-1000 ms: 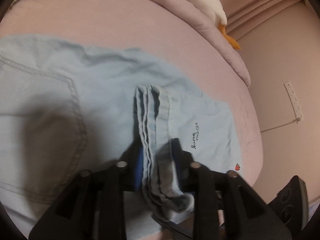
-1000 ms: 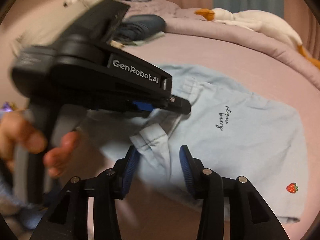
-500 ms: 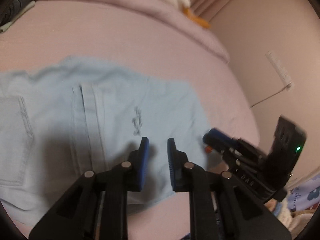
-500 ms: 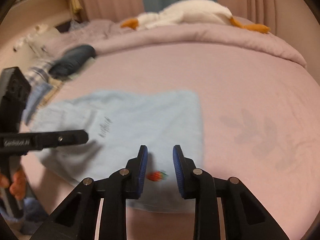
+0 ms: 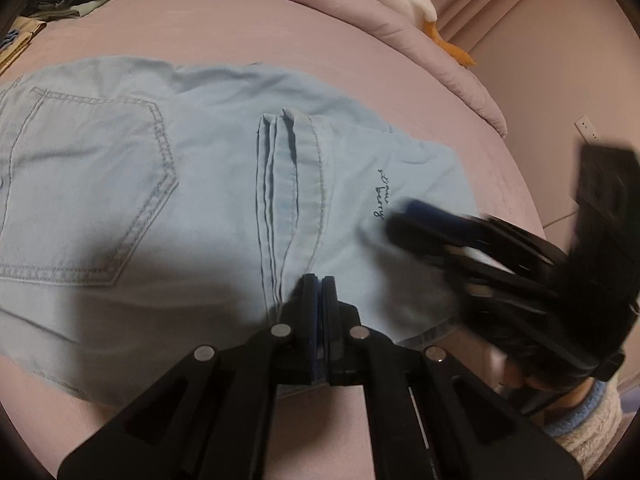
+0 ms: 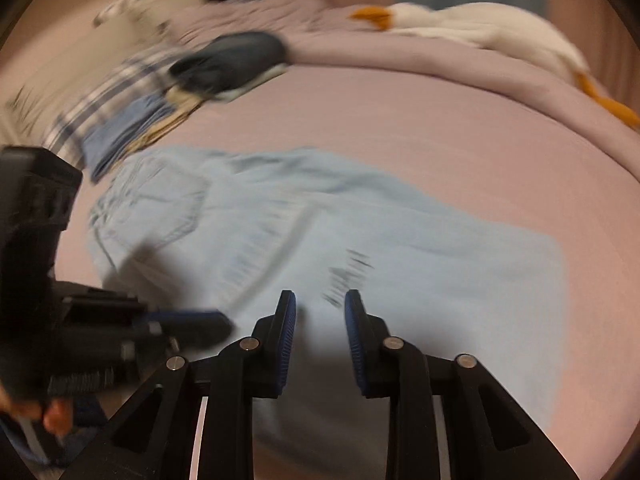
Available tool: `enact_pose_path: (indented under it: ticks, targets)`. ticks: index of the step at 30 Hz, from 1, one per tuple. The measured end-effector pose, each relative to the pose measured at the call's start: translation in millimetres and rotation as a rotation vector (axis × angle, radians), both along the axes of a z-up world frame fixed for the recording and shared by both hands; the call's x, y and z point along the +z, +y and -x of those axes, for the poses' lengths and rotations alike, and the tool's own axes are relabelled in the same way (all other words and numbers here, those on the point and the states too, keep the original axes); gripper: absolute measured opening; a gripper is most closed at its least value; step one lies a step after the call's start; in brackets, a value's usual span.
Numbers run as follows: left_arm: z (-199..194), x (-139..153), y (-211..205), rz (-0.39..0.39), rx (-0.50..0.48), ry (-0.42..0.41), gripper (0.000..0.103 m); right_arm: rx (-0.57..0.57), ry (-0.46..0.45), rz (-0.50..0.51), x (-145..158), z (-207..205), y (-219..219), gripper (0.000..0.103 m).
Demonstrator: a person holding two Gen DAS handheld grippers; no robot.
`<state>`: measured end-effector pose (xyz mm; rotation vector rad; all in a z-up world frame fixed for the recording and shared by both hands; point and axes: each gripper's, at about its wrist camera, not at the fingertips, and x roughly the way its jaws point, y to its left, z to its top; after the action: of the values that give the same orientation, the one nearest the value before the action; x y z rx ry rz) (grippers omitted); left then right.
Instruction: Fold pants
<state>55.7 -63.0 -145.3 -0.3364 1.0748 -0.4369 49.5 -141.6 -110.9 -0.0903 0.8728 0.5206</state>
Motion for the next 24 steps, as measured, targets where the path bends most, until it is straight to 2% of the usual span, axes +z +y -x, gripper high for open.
enact_pose_path:
  ticks: [4,10,12,15,18,20,21,24]
  targets:
    - [7,8,9,0.02,-0.015,0.001,0.003,0.055,0.023,0.068,-8,-22,35,0.016]
    - [5,12,12,0.057,-0.018,0.012,0.005,0.019,0.064,-0.02,-7,-42,33,0.016]
    - [11,13,16,0.051,-0.021,0.009,0.005,-0.005,0.066,-0.046,-3,-33,24,0.016]
    - [23,16,24,0.049,-0.028,0.004,0.006,0.042,0.009,-0.029,11,-6,22,0.016]
    - [28,16,27,0.058,-0.026,0.01,0.007,0.119,0.07,-0.015,7,12,24,0.016]
    - [30,17,27,0.059,-0.025,0.01,0.009,0.164,0.099,0.034,-6,19,34,0.016]
    - [31,18,27,0.044,-0.02,0.012,0.005,0.168,0.111,0.052,-12,18,39,0.015]
    - [29,17,32,0.067,-0.002,0.023,0.009,0.171,0.119,-0.029,-14,10,41,0.015]
